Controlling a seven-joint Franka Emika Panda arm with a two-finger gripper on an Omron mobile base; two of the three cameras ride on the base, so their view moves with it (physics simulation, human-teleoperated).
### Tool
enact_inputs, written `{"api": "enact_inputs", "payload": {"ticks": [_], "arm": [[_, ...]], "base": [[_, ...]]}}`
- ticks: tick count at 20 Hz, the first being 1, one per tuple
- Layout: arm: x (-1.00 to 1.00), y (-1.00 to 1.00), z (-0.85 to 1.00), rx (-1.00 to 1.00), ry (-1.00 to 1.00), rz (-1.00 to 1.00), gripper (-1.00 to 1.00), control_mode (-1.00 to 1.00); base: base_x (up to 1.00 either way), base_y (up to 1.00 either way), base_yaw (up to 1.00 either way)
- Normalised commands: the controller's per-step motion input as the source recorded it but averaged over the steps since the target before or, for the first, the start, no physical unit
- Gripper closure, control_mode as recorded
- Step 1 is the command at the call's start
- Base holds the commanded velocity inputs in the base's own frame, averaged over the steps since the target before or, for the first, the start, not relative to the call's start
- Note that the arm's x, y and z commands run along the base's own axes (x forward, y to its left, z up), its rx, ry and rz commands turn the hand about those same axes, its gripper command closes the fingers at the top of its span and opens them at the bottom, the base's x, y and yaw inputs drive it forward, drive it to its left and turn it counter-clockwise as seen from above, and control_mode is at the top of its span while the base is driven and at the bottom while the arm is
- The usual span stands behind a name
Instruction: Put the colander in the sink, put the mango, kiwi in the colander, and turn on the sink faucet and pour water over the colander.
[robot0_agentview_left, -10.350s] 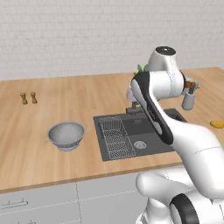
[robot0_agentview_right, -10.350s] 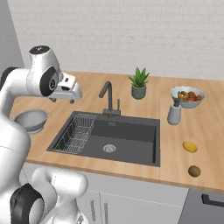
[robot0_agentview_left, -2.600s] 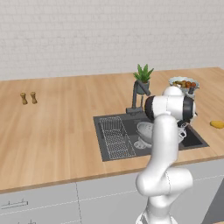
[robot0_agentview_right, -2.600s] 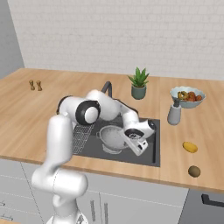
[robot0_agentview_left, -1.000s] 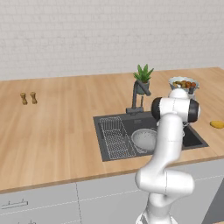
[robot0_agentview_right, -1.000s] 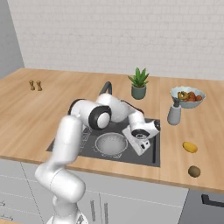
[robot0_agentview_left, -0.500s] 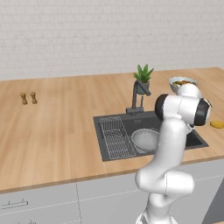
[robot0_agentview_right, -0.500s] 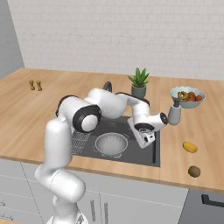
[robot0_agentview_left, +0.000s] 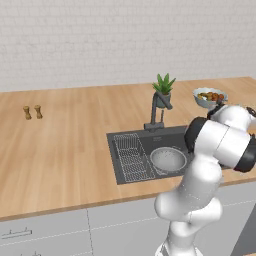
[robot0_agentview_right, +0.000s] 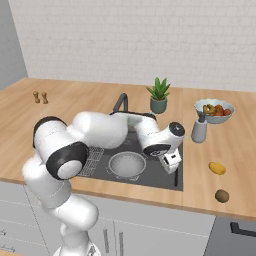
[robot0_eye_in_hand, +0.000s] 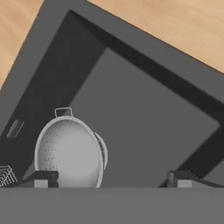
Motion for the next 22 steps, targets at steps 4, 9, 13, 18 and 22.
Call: {"api": "enact_inputs", "payload": {"ticks": [4, 9, 13, 18, 22], "arm": [[-0.69, -0.20, 0.43, -0.38, 0.13, -0.18, -1.00, -1.00], [-0.60, -0.52, 0.59, -0.18, 0.21, -0.06, -1.00, -1.00], [-0.56, -0.67, 0.47, 0.00, 0.24, 0.03, -1.00, -1.00], [-0.55, -0.72, 0.11, 0.00, 0.26, 0.03, -1.00, -1.00], [-0.24, -0.77, -0.03, 0.00, 0.19, 0.00, -1.00, -1.00]], "base": [[0.00, 0.00, 0.00], [0.00, 0.00, 0.00], [0.00, 0.00, 0.00], [0.00, 0.00, 0.00], [0.00, 0.00, 0.00]]}}
